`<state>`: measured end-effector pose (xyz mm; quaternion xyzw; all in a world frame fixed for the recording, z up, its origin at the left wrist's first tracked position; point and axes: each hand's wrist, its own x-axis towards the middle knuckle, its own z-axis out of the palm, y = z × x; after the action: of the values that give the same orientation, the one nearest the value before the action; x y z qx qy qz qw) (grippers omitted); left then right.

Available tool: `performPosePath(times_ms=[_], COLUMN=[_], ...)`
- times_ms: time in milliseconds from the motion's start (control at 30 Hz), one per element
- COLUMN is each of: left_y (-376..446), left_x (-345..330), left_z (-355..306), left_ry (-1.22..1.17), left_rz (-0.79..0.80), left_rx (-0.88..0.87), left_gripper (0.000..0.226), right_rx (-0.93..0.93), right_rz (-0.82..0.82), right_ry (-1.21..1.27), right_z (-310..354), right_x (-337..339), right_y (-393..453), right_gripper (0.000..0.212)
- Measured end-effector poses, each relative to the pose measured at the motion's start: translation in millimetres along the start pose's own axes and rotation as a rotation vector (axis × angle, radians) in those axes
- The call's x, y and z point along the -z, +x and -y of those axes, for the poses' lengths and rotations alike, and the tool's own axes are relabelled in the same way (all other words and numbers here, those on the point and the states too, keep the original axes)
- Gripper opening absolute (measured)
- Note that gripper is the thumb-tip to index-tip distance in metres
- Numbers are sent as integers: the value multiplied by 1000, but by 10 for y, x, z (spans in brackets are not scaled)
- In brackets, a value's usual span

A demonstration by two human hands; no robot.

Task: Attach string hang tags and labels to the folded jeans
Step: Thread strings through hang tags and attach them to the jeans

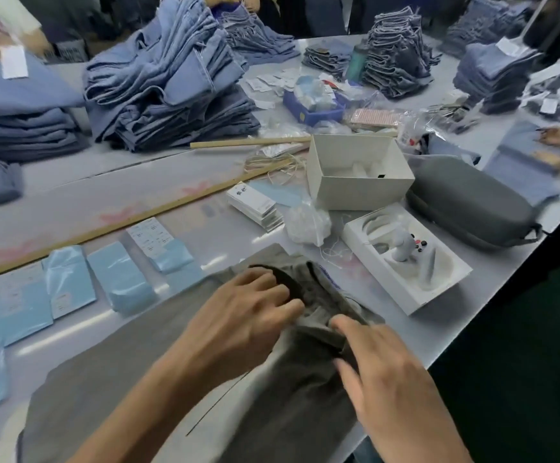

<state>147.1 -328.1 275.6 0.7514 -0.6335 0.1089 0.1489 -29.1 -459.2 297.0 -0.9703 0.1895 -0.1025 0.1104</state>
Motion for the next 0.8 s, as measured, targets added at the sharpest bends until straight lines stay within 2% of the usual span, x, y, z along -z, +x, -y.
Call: performPosePath(times_ms=[33,100,167,267,333,433,500,567,633,733,800], left_y=[-130,-367,-498,-522,-474,-287,-115,71,214,327,304], left_x=[36,69,76,100,108,70,50,36,0,-39,-35], left_z=[-84,-262,-393,-467,-452,-335,-232,-108,47,297,393], left_ry=[-5,-11,3,-42,-32,60,123,163,8,-420,-631], left_rz=[-13,-7,-2,-22,-71,-66,-2,115,175,265,251], left_rx=[13,46,90,232,333,491,527,471,479,665,704], left_gripper=[16,14,10,18,8,31,36,24,11,9,7], right_rx=[22,93,145,145,157,201,249,284,321,331,325], right_rz=[-109,-265,-345,-328,-320,-341,-342,-349,-355,-383,-376], right_ry=[-35,-58,5,119,164,176,171,170,167,160,146], right_z=[4,-13,-64,-117,-131,-103,-61,-44,-45,-61,-57], right_x=[-66,-188,-256,-322,-347,-356,-342,-320,-297,-283,-293], right_y=[-73,-182,-245,-306,-325,-312,-297,-272,-252,-253,-276], right_gripper=[56,32,8,10,7,9,9,15,18,17,18])
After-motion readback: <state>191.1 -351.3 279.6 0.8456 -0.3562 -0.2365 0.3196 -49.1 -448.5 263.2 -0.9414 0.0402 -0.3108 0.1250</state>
